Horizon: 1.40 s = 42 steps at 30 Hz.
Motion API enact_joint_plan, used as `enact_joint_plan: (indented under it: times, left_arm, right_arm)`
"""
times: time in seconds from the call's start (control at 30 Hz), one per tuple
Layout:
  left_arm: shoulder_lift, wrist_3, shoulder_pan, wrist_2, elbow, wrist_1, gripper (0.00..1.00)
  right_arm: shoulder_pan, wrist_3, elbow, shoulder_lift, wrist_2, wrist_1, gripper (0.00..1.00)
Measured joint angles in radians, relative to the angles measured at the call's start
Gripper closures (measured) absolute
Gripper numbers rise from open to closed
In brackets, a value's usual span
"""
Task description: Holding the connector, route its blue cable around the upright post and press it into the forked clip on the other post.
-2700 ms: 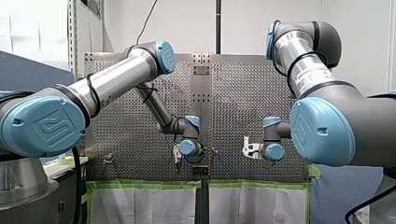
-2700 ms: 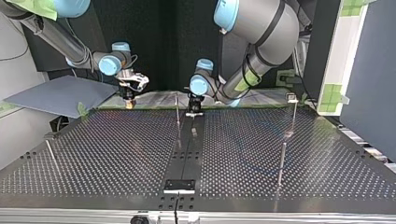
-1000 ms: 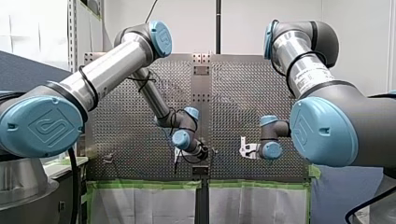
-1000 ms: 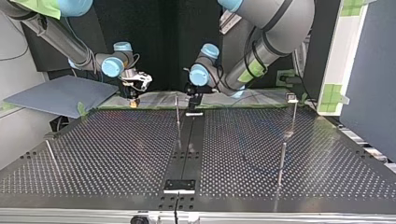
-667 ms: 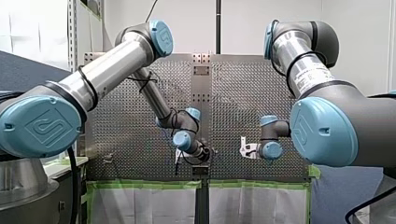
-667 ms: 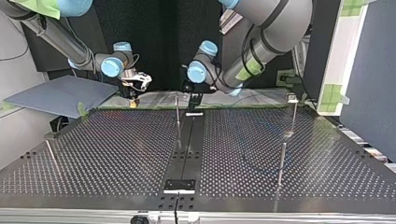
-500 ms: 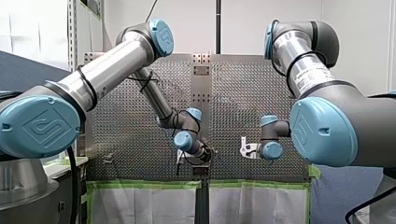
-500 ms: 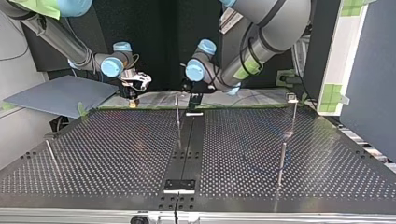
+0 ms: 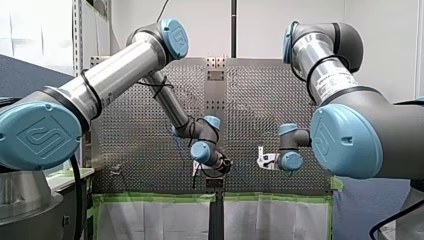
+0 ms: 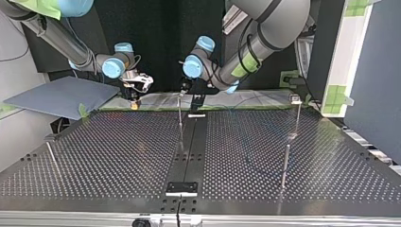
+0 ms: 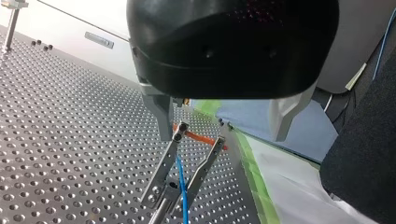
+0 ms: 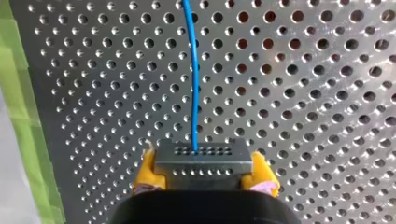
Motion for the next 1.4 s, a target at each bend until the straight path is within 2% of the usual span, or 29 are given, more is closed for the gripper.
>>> enact_joint_plan:
  times: [0.5,0.67,1.17,1.4]
  left_arm:
    - [0.0,0.0,-0.002,-0.008,0.0,0.0,0.0]
    - [0.008,0.008,-0.004,-0.029,-0.009,0.003,0.0]
    - [0.127,-0.009,-0.041,-0.115,-0.128,0.12,0.0]
    - [0.189,-0.047,-0.048,-0.175,-0.19,0.167,0.0]
  right_arm:
    - [0.0,0.0,0.0,0.0,-0.002,0.004,1.0]
    - [0.0,0.0,0.0,0.0,-0.002,0.004,1.0]
    - [-0.003,0.0,0.0,0.0,-0.002,0.004,1.0]
    - [-0.004,0.0,0.0,0.0,-0.01,0.0,1.0]
